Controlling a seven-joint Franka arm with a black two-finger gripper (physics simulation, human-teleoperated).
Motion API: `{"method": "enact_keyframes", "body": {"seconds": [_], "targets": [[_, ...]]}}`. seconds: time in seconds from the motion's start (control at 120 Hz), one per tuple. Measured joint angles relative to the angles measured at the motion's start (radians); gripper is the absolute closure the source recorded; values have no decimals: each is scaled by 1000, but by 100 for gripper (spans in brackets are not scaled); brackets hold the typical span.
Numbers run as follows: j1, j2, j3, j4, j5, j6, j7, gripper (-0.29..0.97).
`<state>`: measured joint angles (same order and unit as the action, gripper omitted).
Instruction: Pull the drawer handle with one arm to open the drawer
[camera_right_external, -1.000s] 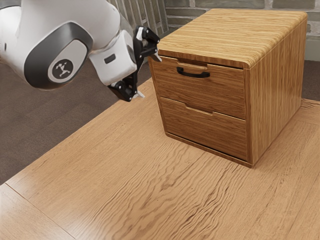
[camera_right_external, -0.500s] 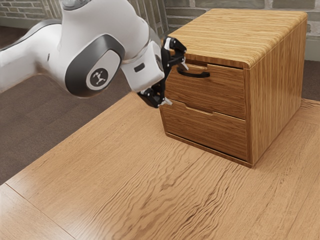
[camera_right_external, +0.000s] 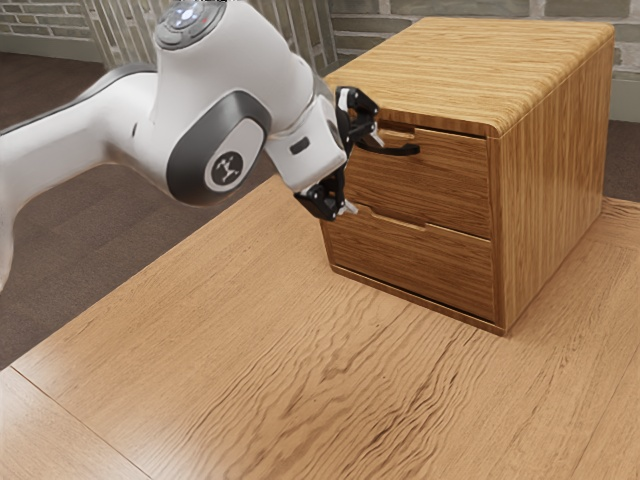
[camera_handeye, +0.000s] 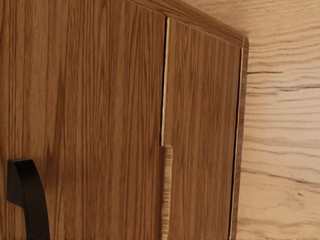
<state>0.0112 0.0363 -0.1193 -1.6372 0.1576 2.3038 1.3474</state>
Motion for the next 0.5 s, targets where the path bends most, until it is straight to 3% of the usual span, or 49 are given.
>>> {"method": "enact_keyframes", "body": {"seconds": [0.25,0.5], "targets": [[43,21,0,13,1,43,-18,0],[25,44,-2,15,-2,59,-28,0]]}}
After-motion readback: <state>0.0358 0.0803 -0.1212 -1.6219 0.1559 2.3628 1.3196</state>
